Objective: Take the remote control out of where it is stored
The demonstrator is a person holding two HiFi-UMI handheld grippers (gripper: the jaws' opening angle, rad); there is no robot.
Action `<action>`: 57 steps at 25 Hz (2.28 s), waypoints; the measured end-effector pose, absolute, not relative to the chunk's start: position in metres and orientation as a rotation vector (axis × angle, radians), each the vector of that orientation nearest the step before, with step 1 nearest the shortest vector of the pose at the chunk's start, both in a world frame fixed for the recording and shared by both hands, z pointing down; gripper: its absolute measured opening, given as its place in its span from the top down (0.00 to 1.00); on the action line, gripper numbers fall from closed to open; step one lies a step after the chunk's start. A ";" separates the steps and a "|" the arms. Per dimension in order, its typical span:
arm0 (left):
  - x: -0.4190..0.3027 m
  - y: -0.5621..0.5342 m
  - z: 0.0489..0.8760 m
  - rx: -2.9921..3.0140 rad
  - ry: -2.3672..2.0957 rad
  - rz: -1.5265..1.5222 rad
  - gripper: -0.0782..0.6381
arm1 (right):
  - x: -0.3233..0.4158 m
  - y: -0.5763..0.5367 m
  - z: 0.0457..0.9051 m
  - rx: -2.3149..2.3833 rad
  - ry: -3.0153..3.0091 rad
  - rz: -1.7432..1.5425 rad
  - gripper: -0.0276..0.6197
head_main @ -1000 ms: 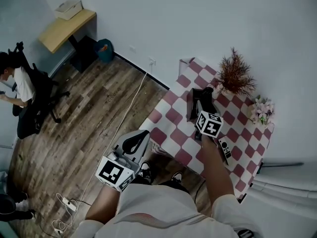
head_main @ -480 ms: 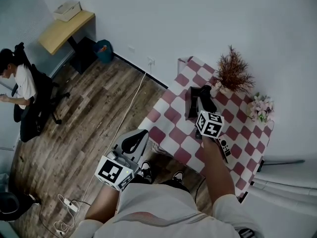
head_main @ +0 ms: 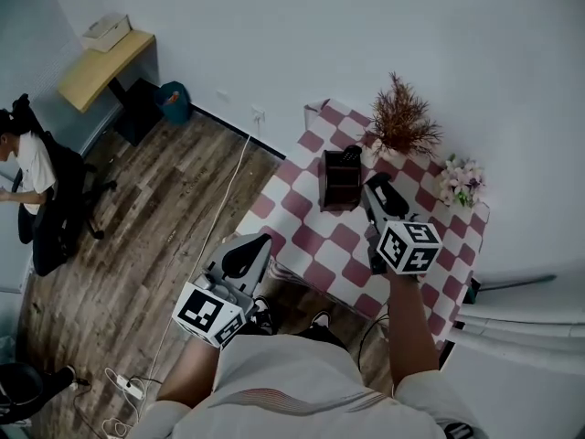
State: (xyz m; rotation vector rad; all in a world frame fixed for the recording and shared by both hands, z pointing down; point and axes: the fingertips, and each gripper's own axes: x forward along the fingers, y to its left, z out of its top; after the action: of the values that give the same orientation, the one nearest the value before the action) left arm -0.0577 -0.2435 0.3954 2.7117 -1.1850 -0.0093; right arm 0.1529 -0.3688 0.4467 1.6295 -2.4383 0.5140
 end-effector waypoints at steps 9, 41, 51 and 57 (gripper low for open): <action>-0.025 -0.230 0.395 2.740 -1.126 -0.018 0.88 | 0.184 -0.281 0.532 1.188 -2.053 0.526 0.67; -0.071 -0.213 0.408 2.632 -1.276 -0.026 0.88 | 0.166 -0.231 0.708 0.601 -1.544 0.480 0.67; -0.052 -0.214 0.395 2.680 -1.228 -0.035 0.88 | 0.156 -0.251 0.637 0.814 -1.838 0.478 0.67; -0.038 -0.214 0.385 2.720 -1.194 -0.035 0.88 | 0.153 -0.260 0.539 1.030 -2.190 0.410 0.69</action>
State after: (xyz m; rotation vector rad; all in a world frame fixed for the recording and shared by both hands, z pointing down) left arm -0.0376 -0.2137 0.3846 2.7195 -1.1937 -0.0355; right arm 0.1528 -0.2602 0.5386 1.0296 -2.1904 0.4104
